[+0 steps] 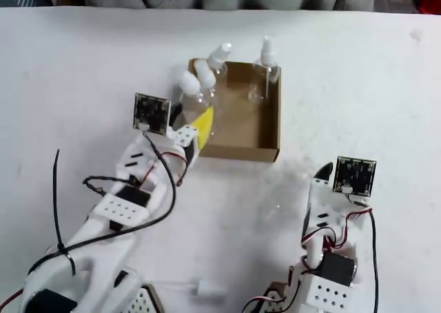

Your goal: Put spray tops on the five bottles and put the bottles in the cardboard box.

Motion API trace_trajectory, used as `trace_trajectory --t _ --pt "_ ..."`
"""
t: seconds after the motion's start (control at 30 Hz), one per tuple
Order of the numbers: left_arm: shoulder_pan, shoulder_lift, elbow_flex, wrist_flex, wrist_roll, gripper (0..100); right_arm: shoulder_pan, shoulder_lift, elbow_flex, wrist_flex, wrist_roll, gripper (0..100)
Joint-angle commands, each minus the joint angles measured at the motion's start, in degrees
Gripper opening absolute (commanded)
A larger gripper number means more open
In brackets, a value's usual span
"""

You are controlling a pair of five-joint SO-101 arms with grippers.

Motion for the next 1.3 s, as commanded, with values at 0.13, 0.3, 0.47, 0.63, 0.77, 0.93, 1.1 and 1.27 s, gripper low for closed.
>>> trace_trajectory --t 0.13,0.3,0.47,0.63,0.77,0.93,1.1,1.27 --pt "0.22 -0.22 -3.43 -2.2 -0.35 2 0.31 -0.22 0.53 0.04 0.88 1.7" --pt "0.22 -0.13 -3.34 -2.2 -0.35 2 0.31 -0.22 0.53 0.04 0.88 1.7" --pt "0.22 -0.13 -3.16 -2.2 -0.44 2 0.31 -0.22 0.53 0.04 0.88 1.7" --pt "0.22 -0.13 -3.16 -2.46 -0.53 2 0.31 -0.22 0.53 0.04 0.79 1.7" --pt "0.22 2.51 -2.29 -6.86 -0.79 2 0.31 -0.22 0.53 0.04 0.79 1.7" --pt "0.22 9.45 -1.58 -13.63 -0.79 2 0.48 -0.22 0.53 0.04 0.79 1.7" --pt "0.22 11.56 -1.49 -14.59 -0.79 2 0.4 -0.22 0.53 0.04 0.79 1.7" --pt "0.22 11.82 -0.09 -14.68 -0.88 2 0.4 -0.22 0.53 -0.13 0.79 1.7"
